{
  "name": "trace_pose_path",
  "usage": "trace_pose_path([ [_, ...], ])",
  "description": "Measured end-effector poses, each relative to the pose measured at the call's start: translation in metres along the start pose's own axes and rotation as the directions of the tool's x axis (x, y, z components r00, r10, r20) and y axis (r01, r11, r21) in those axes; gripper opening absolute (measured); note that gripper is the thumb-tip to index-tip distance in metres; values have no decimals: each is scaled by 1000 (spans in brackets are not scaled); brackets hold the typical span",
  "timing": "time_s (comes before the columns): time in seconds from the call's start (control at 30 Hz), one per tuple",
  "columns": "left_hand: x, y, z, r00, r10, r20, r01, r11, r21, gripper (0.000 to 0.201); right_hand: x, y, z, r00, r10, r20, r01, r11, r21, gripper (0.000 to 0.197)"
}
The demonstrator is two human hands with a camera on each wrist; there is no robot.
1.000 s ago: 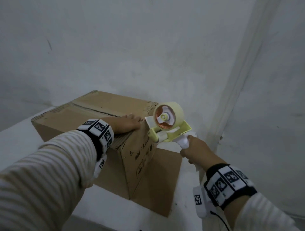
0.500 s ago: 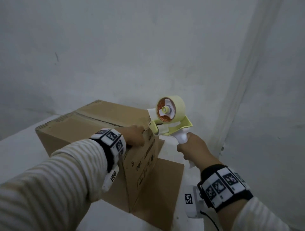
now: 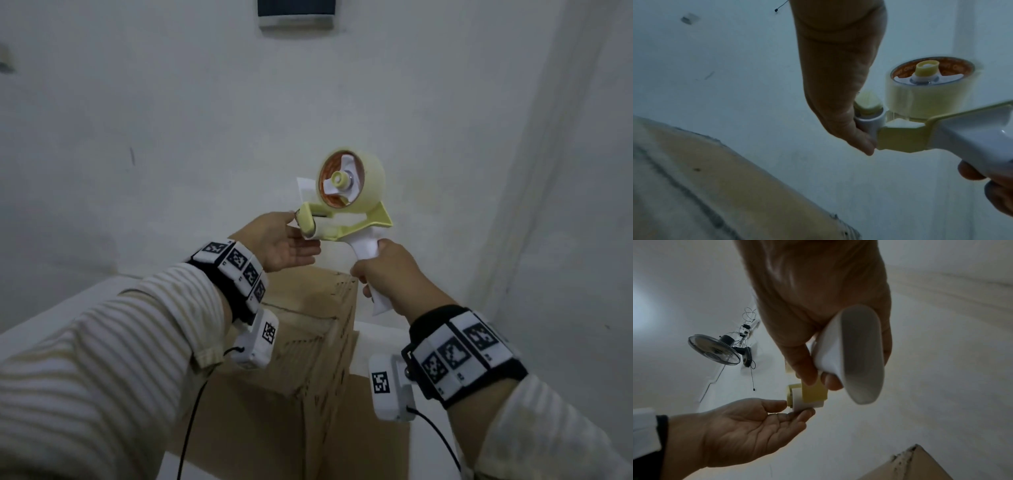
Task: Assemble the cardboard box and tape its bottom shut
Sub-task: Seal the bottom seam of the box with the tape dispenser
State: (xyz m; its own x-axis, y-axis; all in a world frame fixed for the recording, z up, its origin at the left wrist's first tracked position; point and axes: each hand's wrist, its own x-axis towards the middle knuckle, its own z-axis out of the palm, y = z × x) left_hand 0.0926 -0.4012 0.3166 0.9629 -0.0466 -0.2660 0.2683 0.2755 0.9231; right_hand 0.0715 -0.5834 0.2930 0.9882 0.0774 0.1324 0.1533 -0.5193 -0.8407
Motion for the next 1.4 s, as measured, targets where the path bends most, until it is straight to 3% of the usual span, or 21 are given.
trace_pose_path([
  [0.2,40,28,-36,1000,3,30,0,996,-91,45,20,-24,34,997,47,-68,-49,998,-25,20],
  [0.4,82,47,-66,981,-67,180,65,998,19,32,25,-40,63,987,77,-143,-96,987,-129,22],
  [0.57,108,52,-51,941,-155,301,108,980,167,34,19,-49,69,964,139,-228,-167,980,-110,16],
  [0.77,133,48,-33,896,-222,384,169,971,167,33,14,-62,69,919,202,-338,-240,968,-73,25],
  [0.87,137,44,-28,871,-192,453,144,980,138,26,11,-66,69,903,225,-366,-266,962,-67,18],
  [0.97,138,43,-24,839,-194,509,107,975,194,24,7,-65,66,882,263,-390,-303,952,-45,25],
  [1.27,147,42,-11,822,-285,493,21,880,474,28,-3,-63,65,855,317,-410,-370,927,-56,22],
  [1.4,148,42,-6,805,-272,527,-17,878,478,24,-7,-62,64,847,316,-427,-387,918,-89,25],
])
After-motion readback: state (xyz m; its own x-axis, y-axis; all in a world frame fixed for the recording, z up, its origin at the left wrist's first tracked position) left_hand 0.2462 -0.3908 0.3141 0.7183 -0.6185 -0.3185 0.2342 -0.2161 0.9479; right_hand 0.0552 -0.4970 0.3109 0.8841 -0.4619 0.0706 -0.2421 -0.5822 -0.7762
